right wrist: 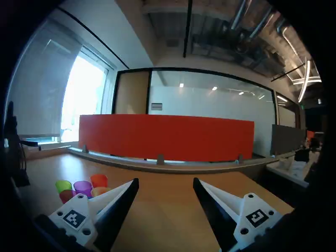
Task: Pour water
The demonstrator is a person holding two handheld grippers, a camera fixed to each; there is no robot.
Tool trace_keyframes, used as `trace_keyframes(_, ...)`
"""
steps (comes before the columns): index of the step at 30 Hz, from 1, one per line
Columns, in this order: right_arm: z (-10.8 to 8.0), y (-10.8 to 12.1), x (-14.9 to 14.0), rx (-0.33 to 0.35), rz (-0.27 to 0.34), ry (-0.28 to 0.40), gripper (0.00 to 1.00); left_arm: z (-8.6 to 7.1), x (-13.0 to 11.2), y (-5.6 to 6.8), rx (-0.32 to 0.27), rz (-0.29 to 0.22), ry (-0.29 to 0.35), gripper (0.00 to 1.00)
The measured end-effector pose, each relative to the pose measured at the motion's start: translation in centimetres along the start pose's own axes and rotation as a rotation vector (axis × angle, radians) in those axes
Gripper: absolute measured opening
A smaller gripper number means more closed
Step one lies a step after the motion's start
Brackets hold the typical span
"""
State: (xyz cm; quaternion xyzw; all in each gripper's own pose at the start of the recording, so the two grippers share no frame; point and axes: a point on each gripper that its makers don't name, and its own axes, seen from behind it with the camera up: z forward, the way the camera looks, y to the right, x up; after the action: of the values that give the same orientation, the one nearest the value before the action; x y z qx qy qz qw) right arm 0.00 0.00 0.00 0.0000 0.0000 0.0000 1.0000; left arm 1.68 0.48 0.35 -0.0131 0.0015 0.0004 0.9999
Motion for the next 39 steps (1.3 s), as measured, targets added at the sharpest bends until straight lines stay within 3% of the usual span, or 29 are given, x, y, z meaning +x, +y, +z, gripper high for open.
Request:
trace_keyframes(9, -0.1, -0.2, 0.4, 0.014, -0.005, -0.004, 1.00, 0.2, 1.1, 0.6, -0.033, 0.000, -0.004, 0.91)
trace_keyframes(15, -0.1, -0.9, -0.1, 0.067, -0.016, -0.039, 1.00, 0.4, 1.3, 1.2, -0.074, 0.018, -0.025, 0.91)
trace_keyframes(23, -0.2, -4.0, -1.7, 0.224, -0.039, -0.139, 1.00, 0.9, 0.8, 3.4, -0.211, 0.068, -0.075, 0.91)
trace_keyframes(29, -0.6, -6.5, -3.0, 0.350, -0.062, -0.220, 1.00, 1.4, -1.4, 5.2, -0.314, 0.102, -0.166, 0.91)
trace_keyframes(39, -1.5, -9.5, -4.7, 0.531, -0.171, -0.307, 1.00, 1.6, -4.6, 7.8, -0.470, 0.146, -0.298, 0.91)
